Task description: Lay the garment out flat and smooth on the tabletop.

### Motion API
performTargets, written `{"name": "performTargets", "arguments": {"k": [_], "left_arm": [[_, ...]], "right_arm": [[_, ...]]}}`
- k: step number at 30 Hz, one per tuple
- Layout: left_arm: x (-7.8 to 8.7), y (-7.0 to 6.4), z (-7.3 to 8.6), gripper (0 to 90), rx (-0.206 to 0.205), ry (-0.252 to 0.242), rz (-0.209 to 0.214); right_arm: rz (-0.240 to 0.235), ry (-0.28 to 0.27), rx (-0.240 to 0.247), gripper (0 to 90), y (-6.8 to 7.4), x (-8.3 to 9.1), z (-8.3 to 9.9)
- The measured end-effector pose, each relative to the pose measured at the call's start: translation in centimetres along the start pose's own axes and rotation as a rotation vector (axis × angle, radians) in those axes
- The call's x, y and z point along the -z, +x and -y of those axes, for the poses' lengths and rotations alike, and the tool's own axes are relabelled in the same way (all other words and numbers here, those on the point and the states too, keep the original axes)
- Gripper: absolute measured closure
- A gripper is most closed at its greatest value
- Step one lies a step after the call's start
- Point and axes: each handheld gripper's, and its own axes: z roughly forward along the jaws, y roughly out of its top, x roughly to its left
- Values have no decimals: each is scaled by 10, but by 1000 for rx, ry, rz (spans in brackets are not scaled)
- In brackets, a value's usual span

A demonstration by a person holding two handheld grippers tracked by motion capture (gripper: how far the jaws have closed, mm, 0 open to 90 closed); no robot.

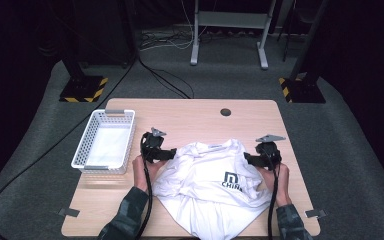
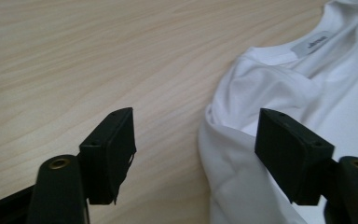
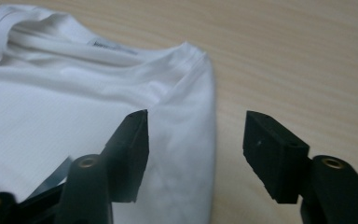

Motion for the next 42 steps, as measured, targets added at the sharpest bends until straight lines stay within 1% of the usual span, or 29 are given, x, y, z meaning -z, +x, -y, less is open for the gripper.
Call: {"name": "performTargets", "arguments": {"k": [2, 4, 7, 9, 10, 11, 13, 15, 17, 18, 20, 23, 24, 26, 30, 31, 33, 35, 37, 38, 40, 42], "left_arm": [[11, -7, 4, 220, -23, -13, 12], [20, -16, 11, 181, -50, -18, 34], [26, -33, 25, 140, -75, -16, 76], [26, -46, 36, 117, -97, -7, 105], [25, -52, 42, 107, -114, 4, 117], [24, -58, 49, 98, -131, 8, 115], [20, -66, 62, 89, -132, 6, 116], [13, -70, 73, 73, -138, 23, 101], [7, -72, 80, 62, -139, 27, 91], [5, -72, 82, 54, -139, 27, 83], [2, -72, 85, 42, -136, 31, 83], [0, -72, 88, 34, -139, 29, 82], [0, -71, 88, 32, -132, 25, 85], [0, -70, 90, 28, -127, 20, 88], [0, -71, 93, 24, -124, 0, 83], [0, -71, 93, 25, -122, 0, 81], [0, -71, 93, 25, -122, -3, 79], [0, -71, 94, 25, -121, -2, 78], [0, -72, 93, 25, -122, -2, 77], [0, -72, 93, 24, -121, -2, 77], [0, -72, 93, 24, -121, -3, 77], [0, -72, 93, 24, -121, -2, 77]], "right_arm": [[-14, 3, 0, 368, 4, 6, 13], [-22, 15, 4, 336, 9, 9, 25], [-6, 48, 22, 302, 16, 5, 39], [-10, 62, 20, 319, 17, -2, 43], [-12, 68, 15, 350, 16, -5, 44], [-14, 71, 14, 404, 16, -7, 45], [-14, 74, 14, 544, 15, -10, 45], [-8, 64, 14, 669, 13, -10, 44], [0, 56, 12, 744, 10, -10, 41], [7, 54, 12, 771, 8, -10, 39], [20, 44, 15, 806, 3, -11, 34], [36, 35, -4, 829, -9, -13, 27], [42, 33, -13, 830, -13, -13, 25], [51, 28, -40, 835, -23, -15, 21], [77, 27, -86, 829, -42, -20, 17], [79, 37, -96, 799, -47, -22, 17], [100, 61, -116, 719, -53, -26, 17], [123, 67, -132, 599, -55, -24, 19], [140, 46, -132, 553, -52, -15, 20], [154, 32, -124, 492, -48, -8, 20], [174, 11, -105, 472, -39, 5, 21], [189, -24, -79, 444, -26, 20, 22]]}}
